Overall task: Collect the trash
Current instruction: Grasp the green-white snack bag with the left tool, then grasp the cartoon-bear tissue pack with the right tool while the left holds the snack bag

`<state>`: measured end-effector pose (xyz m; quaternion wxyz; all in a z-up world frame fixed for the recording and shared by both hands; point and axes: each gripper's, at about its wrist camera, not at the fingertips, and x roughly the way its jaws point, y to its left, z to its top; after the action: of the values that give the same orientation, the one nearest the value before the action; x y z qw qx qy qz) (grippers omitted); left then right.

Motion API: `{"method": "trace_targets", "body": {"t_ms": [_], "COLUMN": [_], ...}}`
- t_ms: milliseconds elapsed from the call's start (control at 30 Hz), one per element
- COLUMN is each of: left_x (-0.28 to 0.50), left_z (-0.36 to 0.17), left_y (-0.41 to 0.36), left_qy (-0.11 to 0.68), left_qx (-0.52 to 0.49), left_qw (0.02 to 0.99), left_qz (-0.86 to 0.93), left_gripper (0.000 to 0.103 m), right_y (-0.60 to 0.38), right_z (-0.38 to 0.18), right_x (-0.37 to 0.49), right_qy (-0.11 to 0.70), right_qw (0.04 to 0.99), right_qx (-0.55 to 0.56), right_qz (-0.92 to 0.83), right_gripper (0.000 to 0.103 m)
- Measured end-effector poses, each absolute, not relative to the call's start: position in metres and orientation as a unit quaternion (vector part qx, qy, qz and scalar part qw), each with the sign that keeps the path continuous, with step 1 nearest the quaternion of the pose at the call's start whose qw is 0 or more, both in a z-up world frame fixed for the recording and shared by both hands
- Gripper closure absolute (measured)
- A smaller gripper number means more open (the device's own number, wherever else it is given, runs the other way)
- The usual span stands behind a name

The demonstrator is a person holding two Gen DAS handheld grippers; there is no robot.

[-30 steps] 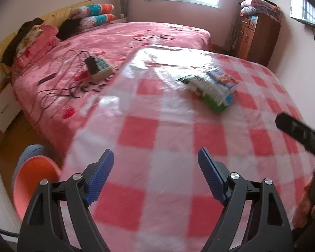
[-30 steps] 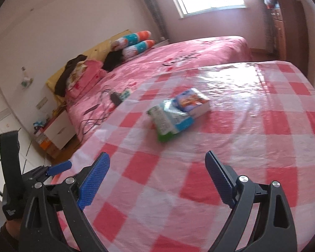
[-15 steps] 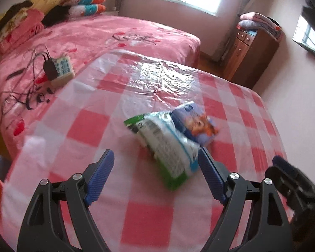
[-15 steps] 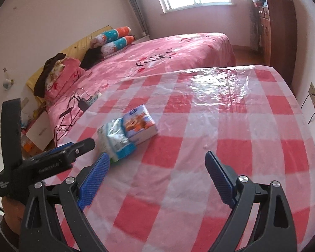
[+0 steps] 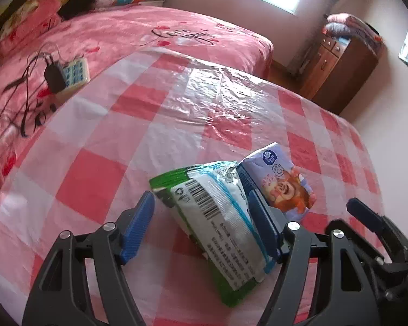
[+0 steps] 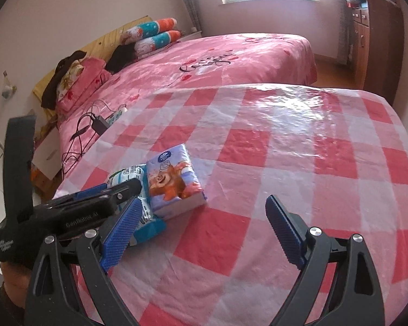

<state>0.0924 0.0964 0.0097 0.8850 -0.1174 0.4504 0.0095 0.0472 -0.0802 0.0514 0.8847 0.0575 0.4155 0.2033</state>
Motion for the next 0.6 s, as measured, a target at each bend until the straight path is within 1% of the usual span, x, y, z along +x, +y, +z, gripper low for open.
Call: {"method": "trace_targets", "body": {"t_ms": [167, 233, 300, 400, 600], "left_x": [0.095, 0.094, 0.093, 0.090, 0.081], "left_z": [0.009, 0.010, 0.010, 0.010, 0.009], "left_y": [0.097, 0.099, 0.103, 0.112, 0.125], "left_qy": [0.444, 0.444, 0.443, 0.442, 0.440], "left_qx": [-0.090, -0.090, -0.092, -0.105, -0.112], "left_qw": [0.892, 0.891, 0.892, 0.891, 0.891], "left_qz": [0.004, 0.001, 0.000, -0.008, -0.008], "left_gripper": [0.033, 0.038, 0.051, 0.055, 0.058], "right_y": [-0.073, -0.071, -0.067, -0.060, -0.045], "right_z": [0.046, 0.044, 0.043, 0.042, 0.035], "right_x": [0.053, 0.057, 0.060, 0.065, 0.077], "right_qy": [0.420, 0.423, 0.426, 0.426, 0.430], "right_qw": [0.883, 0.882, 0.881, 0.880, 0.880], "right_qx": [0.044, 0.042, 0.040, 0.034, 0.010], "right_qz": [0.204, 0.203, 0.203, 0.206, 0.201], "right_gripper": [0.012, 0.012, 0.012, 0.012, 0.012]}}
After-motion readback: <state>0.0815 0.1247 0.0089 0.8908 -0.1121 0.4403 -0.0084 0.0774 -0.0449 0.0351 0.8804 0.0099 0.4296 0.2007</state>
